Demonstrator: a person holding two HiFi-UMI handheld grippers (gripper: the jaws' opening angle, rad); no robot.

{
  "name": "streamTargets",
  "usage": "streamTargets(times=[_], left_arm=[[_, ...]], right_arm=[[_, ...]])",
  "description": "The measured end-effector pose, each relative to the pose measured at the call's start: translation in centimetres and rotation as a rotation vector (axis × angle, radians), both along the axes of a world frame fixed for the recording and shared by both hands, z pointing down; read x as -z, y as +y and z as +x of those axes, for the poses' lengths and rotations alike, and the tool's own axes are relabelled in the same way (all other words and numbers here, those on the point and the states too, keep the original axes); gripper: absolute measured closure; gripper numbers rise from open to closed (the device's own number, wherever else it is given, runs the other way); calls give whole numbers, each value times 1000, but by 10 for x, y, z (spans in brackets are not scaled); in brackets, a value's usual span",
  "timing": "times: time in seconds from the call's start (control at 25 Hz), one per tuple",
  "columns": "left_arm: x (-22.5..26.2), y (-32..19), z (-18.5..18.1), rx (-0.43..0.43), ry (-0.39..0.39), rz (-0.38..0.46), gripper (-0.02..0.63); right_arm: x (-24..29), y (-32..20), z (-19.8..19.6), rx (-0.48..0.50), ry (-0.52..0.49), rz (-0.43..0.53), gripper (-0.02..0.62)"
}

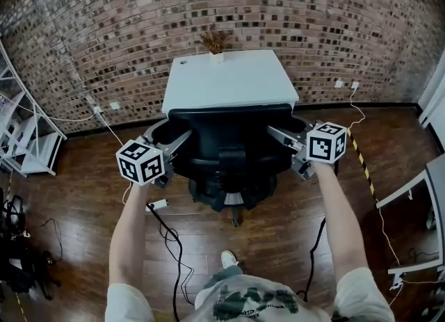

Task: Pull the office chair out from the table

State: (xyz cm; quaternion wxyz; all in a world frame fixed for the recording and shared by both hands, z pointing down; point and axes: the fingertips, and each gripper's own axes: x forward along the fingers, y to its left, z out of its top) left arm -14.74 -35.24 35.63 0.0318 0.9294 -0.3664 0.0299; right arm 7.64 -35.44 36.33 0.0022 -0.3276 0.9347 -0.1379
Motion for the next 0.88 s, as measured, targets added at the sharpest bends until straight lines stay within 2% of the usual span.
streamTargets(times=[0.52,0.88], left_arm=[[-2,109,26,34,17,6,327],[-4,149,43,33,9,7,327]], right_arm=[[3,100,26,26,11,33,342],[1,141,43,24,8,52,341]])
